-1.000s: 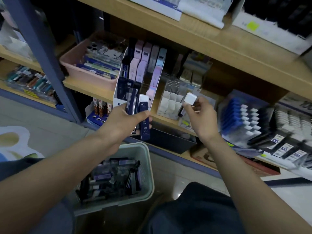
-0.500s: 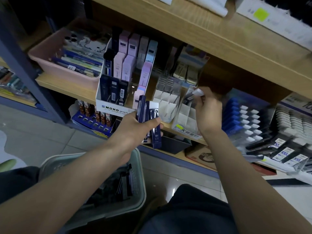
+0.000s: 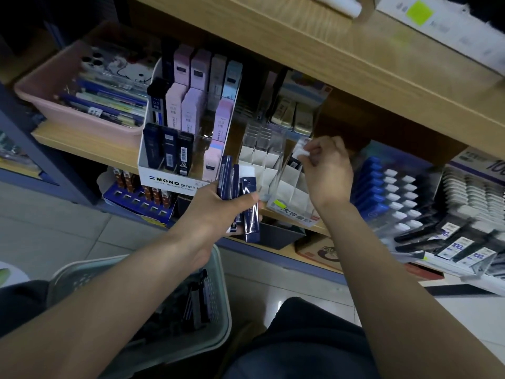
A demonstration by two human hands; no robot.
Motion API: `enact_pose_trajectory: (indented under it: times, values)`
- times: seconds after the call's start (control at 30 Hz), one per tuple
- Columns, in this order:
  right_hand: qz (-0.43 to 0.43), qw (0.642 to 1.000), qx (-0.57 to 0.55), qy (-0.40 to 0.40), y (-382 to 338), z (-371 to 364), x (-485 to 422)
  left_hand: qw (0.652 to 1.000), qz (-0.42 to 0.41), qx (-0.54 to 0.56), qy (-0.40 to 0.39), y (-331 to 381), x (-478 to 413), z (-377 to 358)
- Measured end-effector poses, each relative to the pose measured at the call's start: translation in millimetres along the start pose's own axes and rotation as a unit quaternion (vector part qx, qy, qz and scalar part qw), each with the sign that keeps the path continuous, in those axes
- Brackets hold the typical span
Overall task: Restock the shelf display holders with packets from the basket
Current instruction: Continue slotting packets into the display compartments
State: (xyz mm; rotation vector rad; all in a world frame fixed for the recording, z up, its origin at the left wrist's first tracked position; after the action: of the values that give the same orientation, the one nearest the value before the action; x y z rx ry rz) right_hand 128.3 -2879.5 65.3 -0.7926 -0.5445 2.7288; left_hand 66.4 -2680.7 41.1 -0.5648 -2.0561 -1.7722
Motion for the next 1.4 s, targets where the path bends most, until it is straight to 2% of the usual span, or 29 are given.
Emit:
enact_pose_trajectory:
  times: [0.13,0.2,0.23,0.3,0.37,0.47,0.6,0.73,0.87,0.97,1.07,1.2,1.3,1.4]
  values:
    - [0.031,0.998,-0.039,0.027,-25,12,5,1.000,-0.003,-0.001,0.002,2,0,1]
    - [0.018,0.994,-0.099,-0.028,-43,15,12,1.000,-0.010,-0.003,0.004,3,-1,2]
    - [-0.008,0.986,-0.135,-0.093,-51,13,19,1.000,-0.014,-0.003,0.007,4,-1,3]
    - [-0.077,0.947,-0.197,-0.243,-65,7,42,1.000,-0.023,0.000,0.015,5,-3,5]
    - [-0.134,0.899,-0.248,-0.334,-76,6,61,0.999,-0.036,0.019,0.034,8,-3,8]
    - [-0.218,0.827,-0.326,-0.404,-89,7,79,0.993,-0.061,0.047,0.090,12,-4,19]
    - [-0.224,0.795,-0.347,-0.445,-102,6,95,0.984,-0.107,0.046,0.138,22,-3,35]
    - [-0.227,0.819,-0.358,-0.386,-107,7,88,0.981,-0.128,0.034,0.142,33,-3,49]
    - [-0.228,0.849,-0.392,-0.271,-107,13,66,0.985,-0.097,0.030,0.143,36,-4,72]
    - [-0.153,0.900,-0.376,-0.161,-108,21,49,0.982,-0.087,0.032,0.162,41,-4,97]
    - [-0.070,0.943,-0.310,-0.102,-116,19,42,0.978,-0.084,0.048,0.185,44,-6,119]
    - [0.020,0.965,-0.249,-0.082,-141,5,43,0.977,-0.082,0.059,0.187,44,-5,130]
    - [0.095,0.969,-0.205,-0.105,-162,-8,49,0.975,-0.084,0.066,0.195,44,-5,138]
    - [0.133,0.968,-0.175,-0.122,-177,-20,53,0.974,-0.074,0.076,0.201,44,-5,145]
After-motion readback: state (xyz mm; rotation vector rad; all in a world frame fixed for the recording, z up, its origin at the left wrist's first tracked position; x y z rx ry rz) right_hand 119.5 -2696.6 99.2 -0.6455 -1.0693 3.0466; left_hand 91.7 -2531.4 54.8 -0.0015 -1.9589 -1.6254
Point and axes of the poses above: each hand's wrist, its own x-axis away from the middle knuckle, its own z-axis out of the back of the hand, y = z × x, the point moved 6 cm from there along -x, towards the middle knuckle, and after that the axes turned 10 degrees about y, right-handed, at the moved point
